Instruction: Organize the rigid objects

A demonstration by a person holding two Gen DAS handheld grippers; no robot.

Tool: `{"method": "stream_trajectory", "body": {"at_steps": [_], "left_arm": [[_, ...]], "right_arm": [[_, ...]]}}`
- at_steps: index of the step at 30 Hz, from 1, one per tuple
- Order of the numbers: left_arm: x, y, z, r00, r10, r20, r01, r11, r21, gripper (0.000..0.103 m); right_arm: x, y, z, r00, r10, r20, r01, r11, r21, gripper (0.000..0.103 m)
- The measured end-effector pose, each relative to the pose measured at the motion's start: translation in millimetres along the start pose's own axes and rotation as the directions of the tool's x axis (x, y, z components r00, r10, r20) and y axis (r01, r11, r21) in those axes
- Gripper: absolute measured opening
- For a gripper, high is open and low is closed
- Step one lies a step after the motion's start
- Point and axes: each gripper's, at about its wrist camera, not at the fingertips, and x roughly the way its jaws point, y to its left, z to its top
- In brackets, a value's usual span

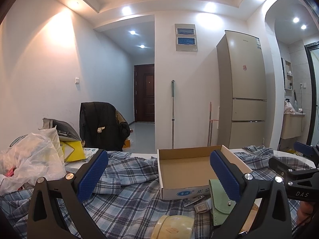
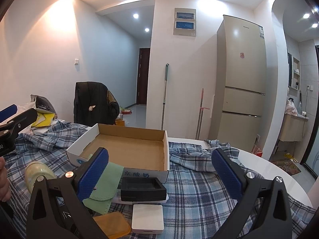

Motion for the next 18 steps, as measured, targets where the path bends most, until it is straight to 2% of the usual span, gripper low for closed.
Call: {"method": "stream_trajectory", "body": {"at_steps": [18], "left_arm": [[0.7, 0.1, -0.8, 1.0, 0.003, -0.007, -0.003, 1.0, 0.003, 0.103]], "right_arm": [[-2.2, 2.5, 0.4, 1.0, -0.008, 0.006, 0.008, 1.0, -0.008, 0.103]]}}
